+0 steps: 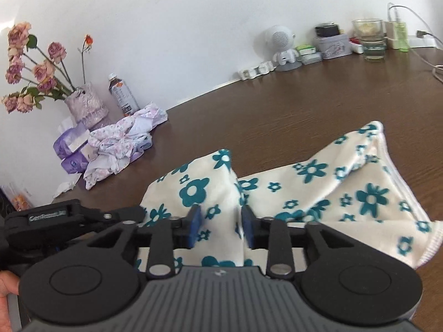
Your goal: Fold clothes
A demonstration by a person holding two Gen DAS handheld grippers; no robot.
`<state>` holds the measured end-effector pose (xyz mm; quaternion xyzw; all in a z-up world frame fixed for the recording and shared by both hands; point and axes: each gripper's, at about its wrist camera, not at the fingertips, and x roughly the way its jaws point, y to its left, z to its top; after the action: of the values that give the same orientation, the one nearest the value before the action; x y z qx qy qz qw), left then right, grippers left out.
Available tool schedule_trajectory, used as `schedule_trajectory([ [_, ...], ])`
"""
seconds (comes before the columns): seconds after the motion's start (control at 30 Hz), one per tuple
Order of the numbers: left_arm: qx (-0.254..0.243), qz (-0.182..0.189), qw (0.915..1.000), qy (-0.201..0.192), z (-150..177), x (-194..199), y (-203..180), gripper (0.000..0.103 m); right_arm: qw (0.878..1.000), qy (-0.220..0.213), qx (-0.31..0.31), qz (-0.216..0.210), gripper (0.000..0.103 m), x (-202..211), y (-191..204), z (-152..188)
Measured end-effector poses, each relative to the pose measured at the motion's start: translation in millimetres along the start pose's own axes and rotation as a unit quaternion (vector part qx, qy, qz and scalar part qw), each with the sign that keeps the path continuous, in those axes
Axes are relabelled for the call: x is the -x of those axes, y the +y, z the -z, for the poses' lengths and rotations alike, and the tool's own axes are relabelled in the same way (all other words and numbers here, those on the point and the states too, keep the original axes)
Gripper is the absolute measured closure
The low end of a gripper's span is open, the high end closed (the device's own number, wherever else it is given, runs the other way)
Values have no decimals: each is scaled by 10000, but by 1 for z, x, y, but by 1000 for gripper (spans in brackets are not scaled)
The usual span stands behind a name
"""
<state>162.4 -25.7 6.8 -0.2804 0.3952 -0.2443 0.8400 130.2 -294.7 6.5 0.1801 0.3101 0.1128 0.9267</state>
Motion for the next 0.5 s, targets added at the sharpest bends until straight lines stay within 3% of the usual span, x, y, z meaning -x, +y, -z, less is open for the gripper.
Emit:
schedule_trajectory([
  [0.2,-282,46,9996,60,5,-4,-6,51,9985,-312,456,-2,54,5,10,6],
  [0.27,-349,75,9993,134,8,-12,-9,65,9979,-246,598,10,74,-5,16,7],
  [0.3,-387,71,9991,151,10,-14,-10,65,9975,-211,674,18,84,-10,20,8],
  [0.4,-377,113,9991,127,11,-8,-9,62,9962,-185,850,19,83,-12,24,9],
  [0.47,-288,86,9995,86,11,-2,-6,54,9977,-252,633,10,73,-4,17,6],
  [0.5,-288,78,9995,48,12,1,-5,54,9979,-273,581,-5,62,-2,15,5],
])
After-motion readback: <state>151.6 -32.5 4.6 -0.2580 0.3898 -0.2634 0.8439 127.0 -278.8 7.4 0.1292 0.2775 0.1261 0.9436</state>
